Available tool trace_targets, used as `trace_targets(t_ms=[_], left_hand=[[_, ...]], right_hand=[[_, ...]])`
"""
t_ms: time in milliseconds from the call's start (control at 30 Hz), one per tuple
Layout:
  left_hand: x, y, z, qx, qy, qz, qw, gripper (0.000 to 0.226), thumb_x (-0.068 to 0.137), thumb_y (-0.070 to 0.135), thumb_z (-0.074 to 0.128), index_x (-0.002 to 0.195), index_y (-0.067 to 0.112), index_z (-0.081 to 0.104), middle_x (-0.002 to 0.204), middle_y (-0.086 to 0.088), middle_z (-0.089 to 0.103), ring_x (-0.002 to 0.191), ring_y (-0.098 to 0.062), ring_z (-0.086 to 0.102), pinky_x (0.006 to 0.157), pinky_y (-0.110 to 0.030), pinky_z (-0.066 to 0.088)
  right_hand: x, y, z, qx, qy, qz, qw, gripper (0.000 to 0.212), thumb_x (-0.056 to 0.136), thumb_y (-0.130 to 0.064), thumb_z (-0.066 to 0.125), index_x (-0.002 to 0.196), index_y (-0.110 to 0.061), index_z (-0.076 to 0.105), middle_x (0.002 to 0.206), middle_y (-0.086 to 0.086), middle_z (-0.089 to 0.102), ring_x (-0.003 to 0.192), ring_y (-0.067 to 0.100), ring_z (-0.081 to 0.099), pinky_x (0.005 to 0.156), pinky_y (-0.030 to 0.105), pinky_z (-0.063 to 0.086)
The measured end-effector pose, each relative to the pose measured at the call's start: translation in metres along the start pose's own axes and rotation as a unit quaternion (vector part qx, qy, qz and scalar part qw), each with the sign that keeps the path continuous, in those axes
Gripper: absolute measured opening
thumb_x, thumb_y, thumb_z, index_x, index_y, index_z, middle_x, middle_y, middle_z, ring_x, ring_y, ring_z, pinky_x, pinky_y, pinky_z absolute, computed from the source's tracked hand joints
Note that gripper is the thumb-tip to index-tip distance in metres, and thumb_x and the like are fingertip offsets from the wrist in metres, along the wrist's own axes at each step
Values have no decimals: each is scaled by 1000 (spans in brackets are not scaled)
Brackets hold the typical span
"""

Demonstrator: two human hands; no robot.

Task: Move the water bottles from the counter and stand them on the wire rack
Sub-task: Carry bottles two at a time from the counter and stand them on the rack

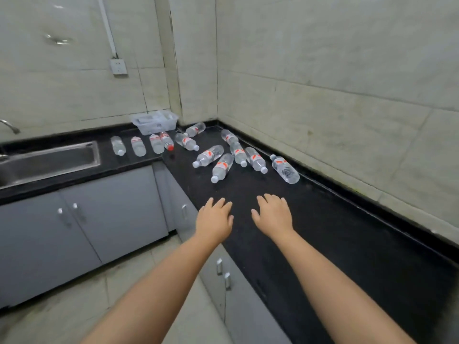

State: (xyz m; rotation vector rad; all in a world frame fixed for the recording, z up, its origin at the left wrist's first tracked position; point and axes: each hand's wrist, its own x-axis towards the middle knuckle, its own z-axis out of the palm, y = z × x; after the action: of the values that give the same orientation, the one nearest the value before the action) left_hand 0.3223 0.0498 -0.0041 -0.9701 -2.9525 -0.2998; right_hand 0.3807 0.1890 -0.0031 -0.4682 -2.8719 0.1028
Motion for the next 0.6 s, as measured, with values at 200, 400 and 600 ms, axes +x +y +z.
trace_targets(t_ms=[200,400,600], left_hand=[[52,-72,12,-14,-23,0,1000,43,95,28,34,137,17,34,149,-3,32,138,-31,21,112,-40,25],[121,-120,37,-12,-47,3,999,45,95,30,34,139,23,29,151,1,28,141,-29,16,111,-40,27],[242,-142,31,-12,-11,24,1000,43,95,32,33,137,25,33,149,0,33,140,-27,21,112,-36,24]], right_hand=[[52,-21,33,-5,-10,46,999,40,90,-31,43,123,-7,48,121,10,56,115,28,47,100,39,31],[120,-3,80,-6,-55,100,994,39,91,-33,44,121,-9,50,125,7,55,119,24,47,105,38,28],[241,40,93,-5,-32,144,989,33,88,-31,48,107,-5,56,110,12,60,105,29,54,95,40,39]])
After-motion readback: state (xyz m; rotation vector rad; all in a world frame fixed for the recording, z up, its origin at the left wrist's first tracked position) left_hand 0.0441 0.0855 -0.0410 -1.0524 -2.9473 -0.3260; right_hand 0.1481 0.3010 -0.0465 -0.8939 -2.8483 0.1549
